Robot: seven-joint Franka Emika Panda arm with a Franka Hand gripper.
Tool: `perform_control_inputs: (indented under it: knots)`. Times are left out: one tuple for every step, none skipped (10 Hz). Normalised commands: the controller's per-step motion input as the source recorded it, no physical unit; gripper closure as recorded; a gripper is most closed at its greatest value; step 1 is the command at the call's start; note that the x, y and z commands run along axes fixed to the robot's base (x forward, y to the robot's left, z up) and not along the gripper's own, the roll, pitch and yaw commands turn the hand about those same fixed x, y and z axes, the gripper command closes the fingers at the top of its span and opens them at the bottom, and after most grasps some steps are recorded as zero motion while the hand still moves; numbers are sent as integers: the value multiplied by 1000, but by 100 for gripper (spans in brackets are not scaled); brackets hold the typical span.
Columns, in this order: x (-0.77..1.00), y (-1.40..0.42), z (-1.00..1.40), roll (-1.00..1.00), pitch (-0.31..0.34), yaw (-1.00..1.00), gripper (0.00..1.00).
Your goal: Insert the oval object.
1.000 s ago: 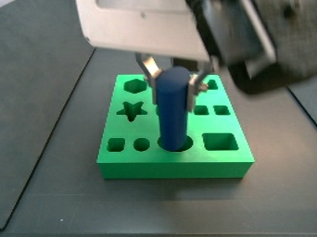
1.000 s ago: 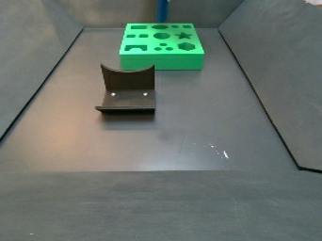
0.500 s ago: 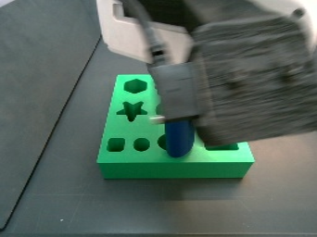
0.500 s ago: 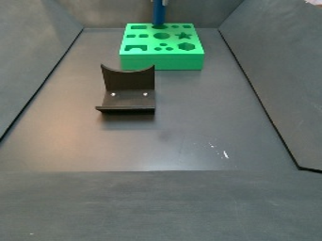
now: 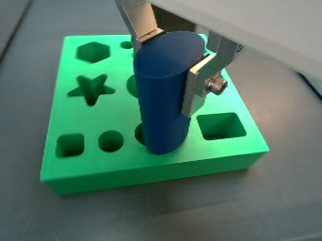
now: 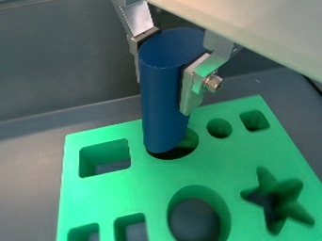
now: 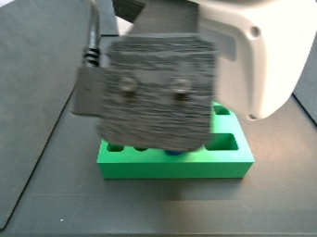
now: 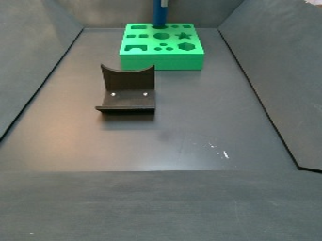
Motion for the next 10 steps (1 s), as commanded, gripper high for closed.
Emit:
perform_control_inputs:
  knots:
    - [9, 74, 43, 176, 40, -780, 100]
    - [0, 54, 94, 149, 9, -829, 100]
    - [0, 0, 103, 104, 0, -991, 100]
    - [0, 0, 57, 123, 3, -957, 100]
    - [0, 0, 6, 150, 39, -897, 100]
    - [0, 0, 0, 139, 36, -906, 100]
    - [0, 17, 0, 107, 46, -909, 100]
    - [0, 103, -323, 80, 57, -886, 100]
    - [0, 174, -380, 64, 29, -823, 100]
    - [-51, 229, -306, 79, 30, -566, 100]
